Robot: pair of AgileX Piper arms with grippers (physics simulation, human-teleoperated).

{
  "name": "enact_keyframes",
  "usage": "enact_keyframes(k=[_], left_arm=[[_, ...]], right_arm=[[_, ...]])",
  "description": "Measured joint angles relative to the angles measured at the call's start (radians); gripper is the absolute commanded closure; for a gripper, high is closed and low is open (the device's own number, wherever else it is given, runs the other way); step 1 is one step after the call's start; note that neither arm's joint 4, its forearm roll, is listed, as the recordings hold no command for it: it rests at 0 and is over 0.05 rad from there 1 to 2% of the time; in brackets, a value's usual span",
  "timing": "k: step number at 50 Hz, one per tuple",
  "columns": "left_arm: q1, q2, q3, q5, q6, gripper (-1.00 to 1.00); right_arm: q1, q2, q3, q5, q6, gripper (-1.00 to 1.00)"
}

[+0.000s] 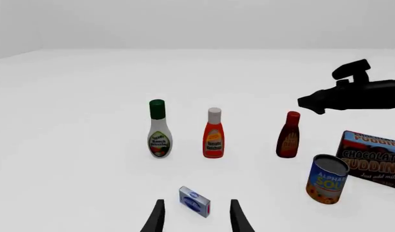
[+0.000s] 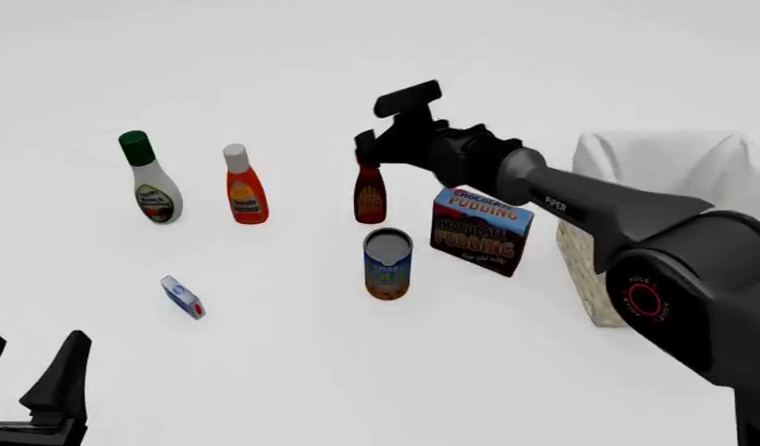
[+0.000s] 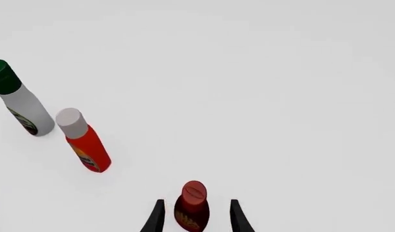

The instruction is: Pick the bbq sauce and place it in the basket.

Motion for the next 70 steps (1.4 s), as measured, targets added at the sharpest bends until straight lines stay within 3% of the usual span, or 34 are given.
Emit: enact_keyframes(k=[70], left_arm=[[0.0,0.0,0.0,0.0,0.0,-1.0]], right_arm=[[-0.004,0.285,-0.31,0.113,-0.014,-1.0]])
